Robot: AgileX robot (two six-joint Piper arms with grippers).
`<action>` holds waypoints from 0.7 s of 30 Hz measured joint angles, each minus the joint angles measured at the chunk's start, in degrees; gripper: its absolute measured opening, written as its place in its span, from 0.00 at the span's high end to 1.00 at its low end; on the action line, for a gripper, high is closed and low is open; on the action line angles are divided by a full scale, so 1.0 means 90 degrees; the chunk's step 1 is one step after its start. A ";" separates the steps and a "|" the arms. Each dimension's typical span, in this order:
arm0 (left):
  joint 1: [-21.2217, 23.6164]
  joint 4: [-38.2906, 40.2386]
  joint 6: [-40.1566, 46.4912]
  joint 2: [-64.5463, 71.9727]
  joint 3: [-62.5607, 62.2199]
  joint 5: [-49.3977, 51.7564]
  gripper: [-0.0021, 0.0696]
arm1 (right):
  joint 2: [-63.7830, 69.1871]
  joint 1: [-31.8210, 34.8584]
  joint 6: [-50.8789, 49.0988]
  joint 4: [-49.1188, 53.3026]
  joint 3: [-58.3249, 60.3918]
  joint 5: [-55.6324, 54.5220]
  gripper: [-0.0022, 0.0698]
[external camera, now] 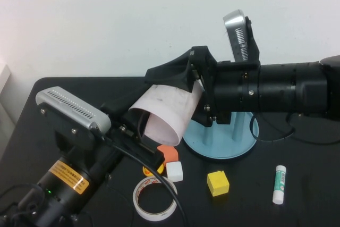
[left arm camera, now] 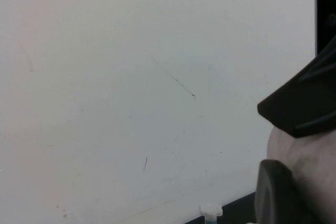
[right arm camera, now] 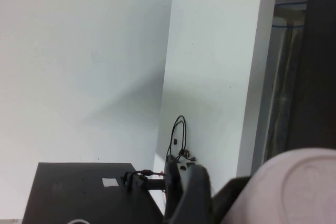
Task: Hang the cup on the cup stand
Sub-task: Adjust the cup with two arms, then place the cup on the cup holder
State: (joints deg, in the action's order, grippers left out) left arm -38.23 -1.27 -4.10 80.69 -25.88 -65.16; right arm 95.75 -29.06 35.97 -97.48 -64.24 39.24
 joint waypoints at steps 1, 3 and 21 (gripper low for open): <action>0.0000 0.0015 -0.0018 0.0000 0.0000 0.0000 0.87 | 0.0000 0.0000 0.0083 -0.0012 0.0000 0.0000 0.17; 0.0000 0.0015 -0.0042 0.0000 0.0000 0.0000 0.77 | 0.0000 0.0000 0.0165 -0.0015 0.0000 0.0000 0.18; 0.0000 -0.0301 -0.0880 -0.0509 0.1093 -0.0013 0.46 | 0.0000 0.0960 0.5243 -0.0001 -0.0622 -0.0582 0.18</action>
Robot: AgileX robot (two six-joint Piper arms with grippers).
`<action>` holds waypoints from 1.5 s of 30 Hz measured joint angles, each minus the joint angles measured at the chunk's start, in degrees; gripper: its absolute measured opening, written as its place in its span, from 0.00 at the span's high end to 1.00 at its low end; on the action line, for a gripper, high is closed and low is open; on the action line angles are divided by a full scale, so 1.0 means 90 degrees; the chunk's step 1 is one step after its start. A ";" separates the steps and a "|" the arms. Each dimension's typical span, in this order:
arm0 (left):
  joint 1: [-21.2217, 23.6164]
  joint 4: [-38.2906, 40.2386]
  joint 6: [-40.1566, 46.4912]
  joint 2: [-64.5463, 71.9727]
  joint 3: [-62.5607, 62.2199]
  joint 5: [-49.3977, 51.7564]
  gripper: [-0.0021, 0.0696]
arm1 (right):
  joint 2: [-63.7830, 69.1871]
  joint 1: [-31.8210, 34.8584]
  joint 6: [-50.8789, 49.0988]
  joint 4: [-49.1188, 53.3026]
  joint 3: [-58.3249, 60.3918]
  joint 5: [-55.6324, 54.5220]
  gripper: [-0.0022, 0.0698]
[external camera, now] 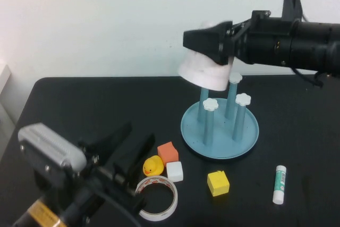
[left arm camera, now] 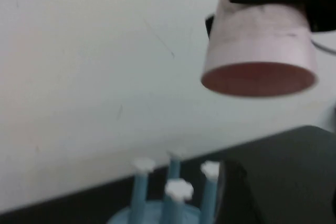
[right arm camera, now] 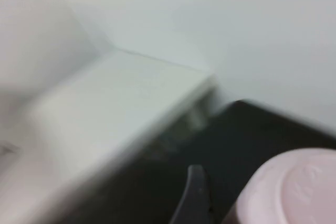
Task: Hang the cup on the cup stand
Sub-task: Place the cup on the cup holder
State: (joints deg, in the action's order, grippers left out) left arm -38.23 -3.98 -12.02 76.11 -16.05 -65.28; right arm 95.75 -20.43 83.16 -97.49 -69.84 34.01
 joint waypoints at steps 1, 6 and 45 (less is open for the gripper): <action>0.0000 -0.0056 -0.0108 -0.0013 0.0124 0.0000 0.50 | 0.0027 0.0000 0.0586 0.0000 0.0000 -0.0193 0.18; 0.0000 -0.0185 -0.0593 -0.0013 0.0666 0.0000 0.84 | 0.0399 0.0000 0.2442 0.0000 -0.0232 -0.0893 0.18; 0.0000 0.0493 -0.0057 -0.0122 0.1754 0.0021 0.97 | 0.3625 0.0004 0.2531 -0.0084 -0.2761 -0.2079 0.11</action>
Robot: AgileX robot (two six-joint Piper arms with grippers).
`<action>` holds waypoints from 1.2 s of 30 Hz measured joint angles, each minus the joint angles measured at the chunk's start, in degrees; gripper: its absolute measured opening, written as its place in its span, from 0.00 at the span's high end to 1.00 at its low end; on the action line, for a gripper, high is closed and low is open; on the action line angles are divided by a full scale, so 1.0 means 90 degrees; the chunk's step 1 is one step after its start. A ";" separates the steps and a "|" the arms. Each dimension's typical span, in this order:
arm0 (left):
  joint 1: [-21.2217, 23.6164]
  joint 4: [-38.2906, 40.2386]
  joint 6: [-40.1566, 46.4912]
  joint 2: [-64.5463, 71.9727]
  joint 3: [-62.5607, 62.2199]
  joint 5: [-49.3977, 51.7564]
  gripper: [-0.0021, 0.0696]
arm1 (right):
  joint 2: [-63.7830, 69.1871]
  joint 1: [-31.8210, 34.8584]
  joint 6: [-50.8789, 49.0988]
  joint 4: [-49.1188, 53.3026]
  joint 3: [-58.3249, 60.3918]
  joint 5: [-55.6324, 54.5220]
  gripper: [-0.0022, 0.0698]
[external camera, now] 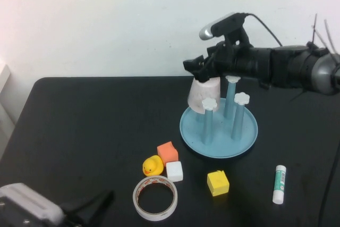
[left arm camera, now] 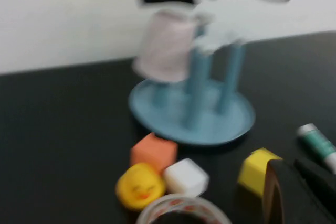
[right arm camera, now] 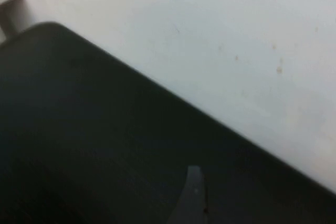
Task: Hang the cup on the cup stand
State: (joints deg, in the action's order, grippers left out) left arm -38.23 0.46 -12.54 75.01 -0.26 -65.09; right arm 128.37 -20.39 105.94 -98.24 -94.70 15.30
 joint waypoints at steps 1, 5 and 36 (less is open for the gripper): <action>0.0000 0.0205 0.0057 -0.0086 0.0055 0.0032 0.97 | -0.0077 0.0000 -0.0010 0.0000 0.0034 0.0020 0.13; 0.0000 0.0760 0.0268 -0.0718 0.0095 0.0009 0.97 | -0.0826 0.0010 -0.0029 0.0000 0.0281 0.0087 0.40; 0.0000 -0.1189 0.1471 -0.2095 -0.1766 0.5056 0.97 | -0.5001 0.0010 -0.0362 0.0000 0.4099 0.0790 0.97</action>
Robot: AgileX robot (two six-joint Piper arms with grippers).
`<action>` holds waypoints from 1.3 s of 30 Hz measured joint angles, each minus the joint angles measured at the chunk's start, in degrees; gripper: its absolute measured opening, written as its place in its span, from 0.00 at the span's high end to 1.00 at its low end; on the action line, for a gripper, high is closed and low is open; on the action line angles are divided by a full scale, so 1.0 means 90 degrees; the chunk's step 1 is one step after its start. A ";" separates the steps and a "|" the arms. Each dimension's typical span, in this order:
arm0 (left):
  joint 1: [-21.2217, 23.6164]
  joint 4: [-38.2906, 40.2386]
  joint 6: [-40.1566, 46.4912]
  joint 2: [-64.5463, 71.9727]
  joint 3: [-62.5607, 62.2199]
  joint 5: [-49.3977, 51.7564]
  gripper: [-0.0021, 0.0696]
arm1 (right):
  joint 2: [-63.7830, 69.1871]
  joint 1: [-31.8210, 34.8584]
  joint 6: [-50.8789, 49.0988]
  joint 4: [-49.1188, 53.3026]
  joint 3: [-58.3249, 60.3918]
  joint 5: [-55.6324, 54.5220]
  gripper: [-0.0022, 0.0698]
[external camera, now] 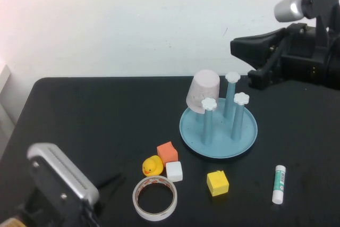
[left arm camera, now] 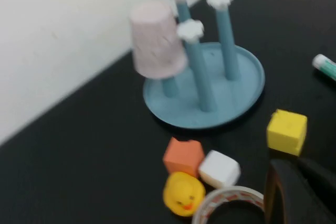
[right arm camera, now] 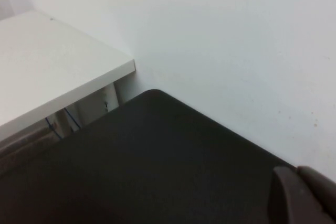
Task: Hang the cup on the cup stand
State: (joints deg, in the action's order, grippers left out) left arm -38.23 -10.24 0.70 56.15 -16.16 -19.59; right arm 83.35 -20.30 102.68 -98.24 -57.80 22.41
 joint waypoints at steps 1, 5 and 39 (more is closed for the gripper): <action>0.0000 -0.0016 0.0057 -0.0161 -0.0117 0.0238 0.97 | -0.0034 0.0000 0.0000 0.0000 0.0054 -0.0013 0.97; 0.0000 -0.0043 0.0275 -0.1205 -0.0261 0.1519 0.97 | -0.0206 0.0000 0.0000 0.0000 0.0190 -0.0028 0.97; 0.0000 0.0874 0.0248 -0.5636 0.0640 0.4052 0.97 | -0.3030 0.0000 -0.0361 0.0011 0.1800 -0.0357 0.97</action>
State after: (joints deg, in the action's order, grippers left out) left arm -38.23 -2.38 2.93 5.43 -10.40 16.88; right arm 56.09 -20.30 99.44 -98.14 -41.60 19.20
